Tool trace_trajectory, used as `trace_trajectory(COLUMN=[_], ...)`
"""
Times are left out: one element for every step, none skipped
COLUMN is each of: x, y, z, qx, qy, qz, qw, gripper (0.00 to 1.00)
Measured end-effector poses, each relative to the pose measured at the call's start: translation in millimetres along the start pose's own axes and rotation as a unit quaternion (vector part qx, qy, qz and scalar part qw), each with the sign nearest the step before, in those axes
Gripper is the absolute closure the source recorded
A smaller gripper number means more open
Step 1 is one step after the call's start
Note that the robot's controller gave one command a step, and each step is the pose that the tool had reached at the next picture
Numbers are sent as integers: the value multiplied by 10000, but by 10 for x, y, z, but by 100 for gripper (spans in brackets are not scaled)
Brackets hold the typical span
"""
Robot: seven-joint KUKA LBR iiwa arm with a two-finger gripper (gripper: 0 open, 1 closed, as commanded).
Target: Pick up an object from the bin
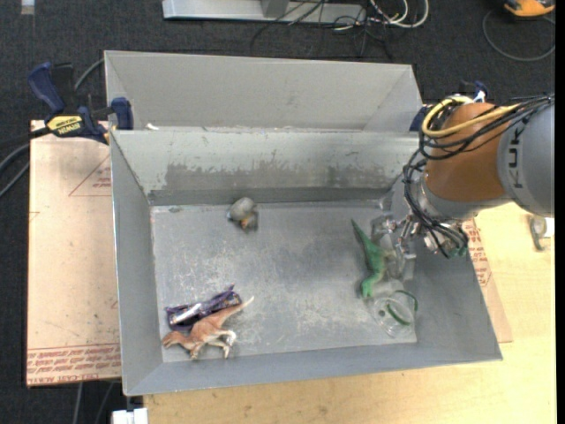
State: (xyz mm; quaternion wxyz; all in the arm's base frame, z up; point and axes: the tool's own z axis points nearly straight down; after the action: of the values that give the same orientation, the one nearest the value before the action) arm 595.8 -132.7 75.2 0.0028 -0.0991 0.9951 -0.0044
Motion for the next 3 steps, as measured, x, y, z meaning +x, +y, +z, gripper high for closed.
trace_trajectory(x=[-1,-1,-2], y=[0,0,1], z=[0,-1,-1], qx=[1,2,3], qy=[-2,-2,-3], qz=[0,-1,-2], qw=[10000,10000,10000], gripper=[100,100,100])
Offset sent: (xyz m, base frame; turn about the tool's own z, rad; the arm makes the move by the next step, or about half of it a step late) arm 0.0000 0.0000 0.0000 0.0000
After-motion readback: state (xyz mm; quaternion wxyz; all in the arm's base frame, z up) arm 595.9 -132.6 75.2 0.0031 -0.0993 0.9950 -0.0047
